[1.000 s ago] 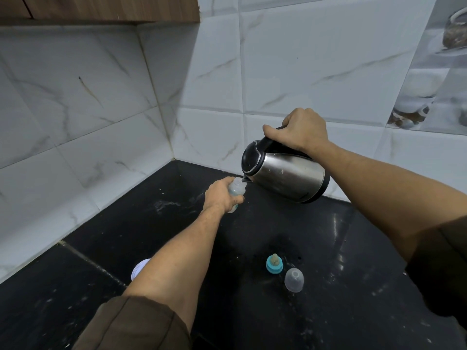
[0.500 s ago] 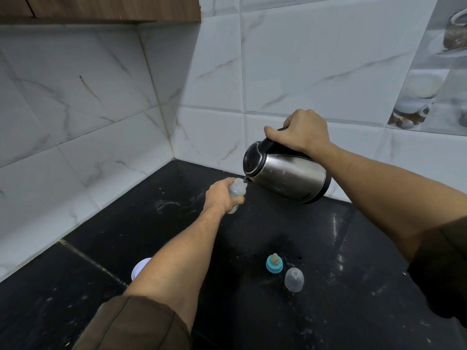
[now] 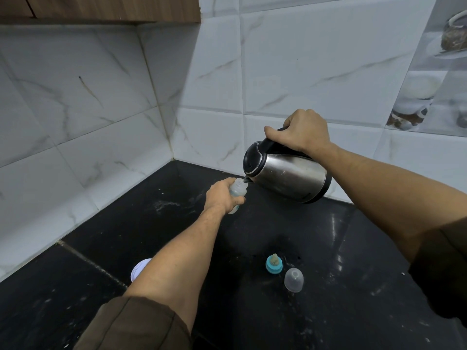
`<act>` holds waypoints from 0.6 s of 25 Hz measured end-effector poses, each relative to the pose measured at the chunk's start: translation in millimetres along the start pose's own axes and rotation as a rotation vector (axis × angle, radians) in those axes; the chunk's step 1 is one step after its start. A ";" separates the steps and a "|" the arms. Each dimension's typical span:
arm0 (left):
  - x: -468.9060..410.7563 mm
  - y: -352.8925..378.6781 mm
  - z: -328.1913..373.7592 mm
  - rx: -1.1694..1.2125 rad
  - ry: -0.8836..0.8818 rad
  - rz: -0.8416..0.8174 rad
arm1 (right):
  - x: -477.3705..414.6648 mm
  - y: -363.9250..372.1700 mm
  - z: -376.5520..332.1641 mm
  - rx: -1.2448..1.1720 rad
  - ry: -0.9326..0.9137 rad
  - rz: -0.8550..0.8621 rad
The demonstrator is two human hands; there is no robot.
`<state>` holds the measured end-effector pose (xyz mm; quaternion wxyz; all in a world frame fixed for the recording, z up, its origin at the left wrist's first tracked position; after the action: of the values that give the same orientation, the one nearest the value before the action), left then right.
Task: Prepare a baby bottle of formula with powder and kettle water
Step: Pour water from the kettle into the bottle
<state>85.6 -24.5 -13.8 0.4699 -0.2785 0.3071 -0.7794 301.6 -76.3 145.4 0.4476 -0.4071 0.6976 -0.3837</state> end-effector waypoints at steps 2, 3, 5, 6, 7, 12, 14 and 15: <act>-0.2 0.5 0.5 0.000 0.001 -0.002 | 0.5 -0.5 0.2 0.003 0.002 0.003; -0.1 0.7 1.1 -0.002 0.003 -0.002 | 0.7 -0.7 0.3 0.004 0.003 0.002; 0.0 1.0 2.0 -0.002 0.005 -0.002 | 1.1 -1.3 1.1 0.007 0.004 0.002; -0.1 1.3 2.1 -0.002 0.003 -0.002 | 1.2 -1.7 1.7 0.007 0.006 0.003; -0.4 1.6 2.1 -0.005 0.002 -0.002 | 1.3 -2.0 1.9 0.008 0.007 0.003; -1.0 3.9 1.9 0.000 -0.001 -0.011 | 2.4 -1.1 2.8 0.016 0.010 0.002; -0.8 4.1 1.6 0.002 0.002 -0.009 | 2.7 -1.4 2.9 0.018 0.007 0.006; -0.6 3.8 1.4 0.005 0.005 -0.008 | 2.7 -1.5 2.7 0.017 0.008 0.006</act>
<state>89.0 -25.7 -15.8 0.4667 -0.2767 0.3053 -0.7826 303.7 -79.8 145.2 0.4494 -0.3998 0.6973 -0.3900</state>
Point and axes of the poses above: each hand's wrist, its own x-axis away from the middle knuckle, its own y-axis out of the palm, z = x × y, the point moved 4 cm from there along -x, towards the middle knuckle, and after that the axes turned 12 degrees about -z, right-handed, at the moved point
